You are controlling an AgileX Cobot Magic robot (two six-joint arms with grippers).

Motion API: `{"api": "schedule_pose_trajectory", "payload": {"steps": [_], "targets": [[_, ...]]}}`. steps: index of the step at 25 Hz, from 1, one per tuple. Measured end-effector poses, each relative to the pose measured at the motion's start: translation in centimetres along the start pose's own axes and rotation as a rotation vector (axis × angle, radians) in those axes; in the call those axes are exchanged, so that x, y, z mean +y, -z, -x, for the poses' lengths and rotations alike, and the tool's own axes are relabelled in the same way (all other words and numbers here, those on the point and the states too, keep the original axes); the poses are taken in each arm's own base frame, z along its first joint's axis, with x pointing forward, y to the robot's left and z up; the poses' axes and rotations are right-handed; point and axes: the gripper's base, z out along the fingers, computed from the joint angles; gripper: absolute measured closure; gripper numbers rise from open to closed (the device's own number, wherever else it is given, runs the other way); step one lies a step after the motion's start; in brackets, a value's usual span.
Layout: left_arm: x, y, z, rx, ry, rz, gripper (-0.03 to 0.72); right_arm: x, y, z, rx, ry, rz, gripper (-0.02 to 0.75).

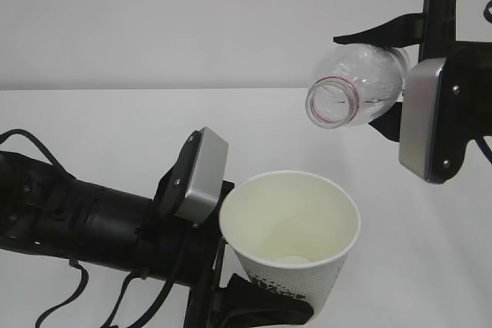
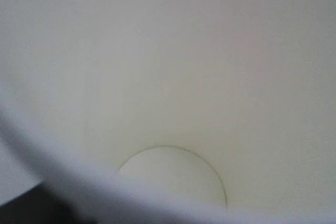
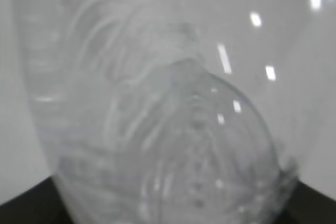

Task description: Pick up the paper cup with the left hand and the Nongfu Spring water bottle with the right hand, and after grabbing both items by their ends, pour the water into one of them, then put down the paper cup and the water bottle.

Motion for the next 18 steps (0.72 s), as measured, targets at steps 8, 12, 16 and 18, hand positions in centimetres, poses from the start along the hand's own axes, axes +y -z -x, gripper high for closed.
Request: {"api": "schedule_pose_trajectory", "payload": {"steps": [8,12,16,18], "targets": [[-0.07,0.0,-0.05,0.005,-0.005,-0.008,0.162,-0.07,0.0,0.15,-0.016,0.069,-0.008,0.253],[-0.07,0.0,-0.05,0.005,-0.005,-0.008,0.162,-0.11,0.0,0.19,-0.021,0.085,-0.013,0.253],[-0.07,0.0,-0.05,0.005,-0.005,-0.008,0.162,-0.47,-0.03,0.15,-0.017,0.096,-0.028,0.253],[-0.07,0.0,-0.05,0.005,-0.005,-0.008,0.163,-0.75,-0.05,0.16,-0.018,0.097,-0.038,0.253]]}}
